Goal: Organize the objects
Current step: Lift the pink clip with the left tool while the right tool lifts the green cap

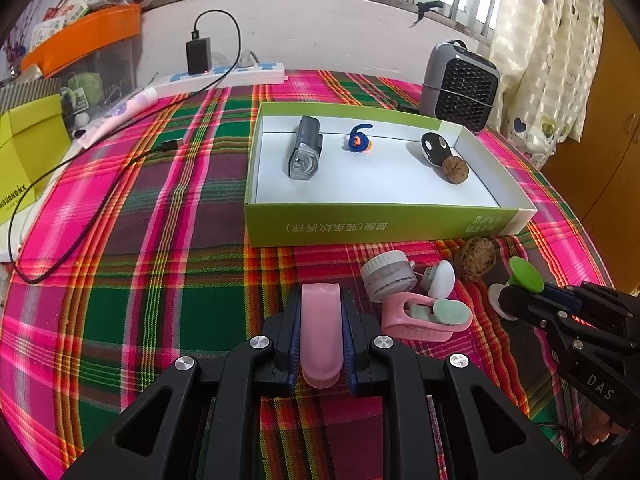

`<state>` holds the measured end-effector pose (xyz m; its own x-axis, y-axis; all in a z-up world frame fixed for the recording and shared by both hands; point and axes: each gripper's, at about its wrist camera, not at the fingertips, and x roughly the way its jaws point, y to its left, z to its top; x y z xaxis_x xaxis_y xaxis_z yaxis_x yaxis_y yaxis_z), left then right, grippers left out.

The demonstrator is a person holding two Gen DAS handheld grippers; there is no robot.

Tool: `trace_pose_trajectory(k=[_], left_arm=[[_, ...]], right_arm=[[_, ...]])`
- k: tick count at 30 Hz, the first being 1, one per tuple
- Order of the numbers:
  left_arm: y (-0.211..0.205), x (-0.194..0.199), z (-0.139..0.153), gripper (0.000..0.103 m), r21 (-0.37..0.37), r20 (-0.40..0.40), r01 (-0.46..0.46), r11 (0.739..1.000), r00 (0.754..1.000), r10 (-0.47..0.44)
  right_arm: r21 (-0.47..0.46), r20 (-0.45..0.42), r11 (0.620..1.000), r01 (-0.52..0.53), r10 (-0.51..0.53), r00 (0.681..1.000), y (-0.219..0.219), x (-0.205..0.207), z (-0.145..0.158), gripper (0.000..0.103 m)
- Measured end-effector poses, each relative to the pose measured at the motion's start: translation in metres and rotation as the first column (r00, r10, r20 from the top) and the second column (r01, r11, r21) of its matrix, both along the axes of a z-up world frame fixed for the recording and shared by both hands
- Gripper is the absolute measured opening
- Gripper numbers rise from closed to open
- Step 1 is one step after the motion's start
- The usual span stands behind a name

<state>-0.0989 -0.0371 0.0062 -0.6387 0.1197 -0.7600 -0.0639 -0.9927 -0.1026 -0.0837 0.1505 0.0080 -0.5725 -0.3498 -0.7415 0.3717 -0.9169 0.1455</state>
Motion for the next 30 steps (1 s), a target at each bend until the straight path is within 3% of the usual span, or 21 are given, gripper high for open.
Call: trace_pose_trajectory(k=[30], left_arm=[[0.0013,0.0043,0.0001,0.016,0.016,0.001,0.011,1.000,1.000,-0.011]], right_arm=[[-0.004,-0.014,1.000,-0.018,0.018,1.000,-0.0058,0.0040,0.0025,0.018]])
